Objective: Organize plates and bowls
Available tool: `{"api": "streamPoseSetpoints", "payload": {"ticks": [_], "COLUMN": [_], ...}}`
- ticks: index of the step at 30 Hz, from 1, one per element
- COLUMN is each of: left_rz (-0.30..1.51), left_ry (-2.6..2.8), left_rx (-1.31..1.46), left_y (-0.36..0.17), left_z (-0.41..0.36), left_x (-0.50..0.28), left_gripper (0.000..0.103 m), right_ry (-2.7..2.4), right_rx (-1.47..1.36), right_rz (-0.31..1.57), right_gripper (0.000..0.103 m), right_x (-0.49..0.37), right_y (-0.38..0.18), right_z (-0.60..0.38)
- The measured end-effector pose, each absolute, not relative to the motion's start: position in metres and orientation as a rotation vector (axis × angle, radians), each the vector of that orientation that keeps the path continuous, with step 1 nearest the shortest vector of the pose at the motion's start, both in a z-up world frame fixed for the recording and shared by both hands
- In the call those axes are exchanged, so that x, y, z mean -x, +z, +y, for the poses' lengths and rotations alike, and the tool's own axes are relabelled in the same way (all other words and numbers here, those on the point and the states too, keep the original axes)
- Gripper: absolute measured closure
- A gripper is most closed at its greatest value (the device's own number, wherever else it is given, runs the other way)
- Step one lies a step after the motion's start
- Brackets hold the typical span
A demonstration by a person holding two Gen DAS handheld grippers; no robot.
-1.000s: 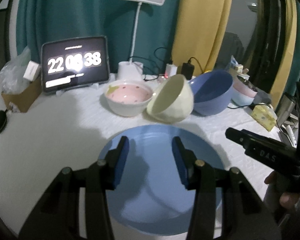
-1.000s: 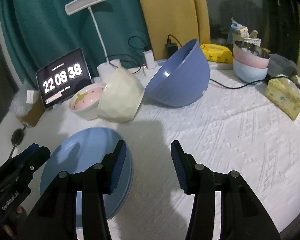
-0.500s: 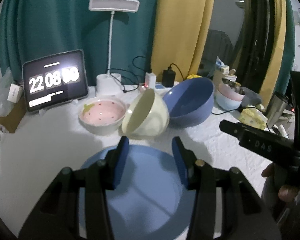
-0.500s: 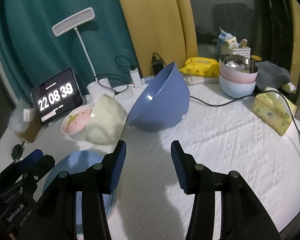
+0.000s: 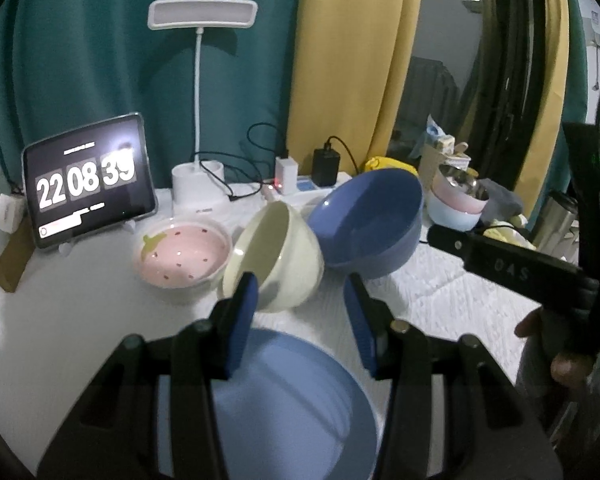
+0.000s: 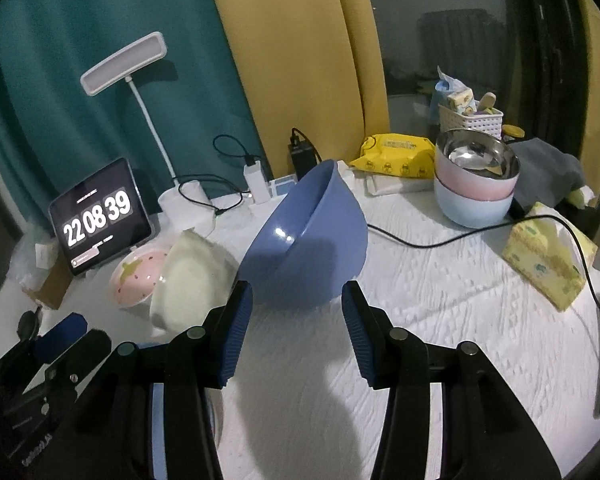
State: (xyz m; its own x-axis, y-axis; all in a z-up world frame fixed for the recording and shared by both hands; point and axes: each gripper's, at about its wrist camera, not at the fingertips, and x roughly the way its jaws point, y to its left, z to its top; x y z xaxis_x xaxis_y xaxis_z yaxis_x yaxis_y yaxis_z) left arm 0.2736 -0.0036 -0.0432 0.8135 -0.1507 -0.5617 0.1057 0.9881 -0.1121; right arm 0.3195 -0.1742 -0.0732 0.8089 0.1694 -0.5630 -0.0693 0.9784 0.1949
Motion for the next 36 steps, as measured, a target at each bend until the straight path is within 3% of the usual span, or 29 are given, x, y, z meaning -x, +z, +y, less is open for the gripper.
{"api": "streamPoseSetpoints", "payload": {"ticks": [21, 26, 32, 36], "left_rz": [0.665, 0.674, 0.695, 0.696], "left_ry": [-0.152, -0.173, -0.192, -0.195], "left_rx": [0.022, -0.008, -0.008, -0.006], "left_y": [-0.058, -0.061, -0.064, -0.065], "left_z": [-0.043, -0.06, -0.077, -0.084], "left_x": [-0.321, -0.333, -0.351, -0.363], "left_gripper": [0.056, 0.056, 0.056, 0.056], "right_ry": [0.076, 0.039, 0.03, 0.019], "right_rx": [-0.223, -0.258, -0.275, -0.283], "right_rz": [0.652, 0.663, 0.679, 0.715], "right_gripper": [0.054, 0.063, 0.066, 0.079], "right_x": [-0.371, -0.378, -0.387, -0.395], "right_y": [-0.106, -0.119, -0.132, -0.148], "right_z": [-0.221, -0.243, -0.259, -0.265]}}
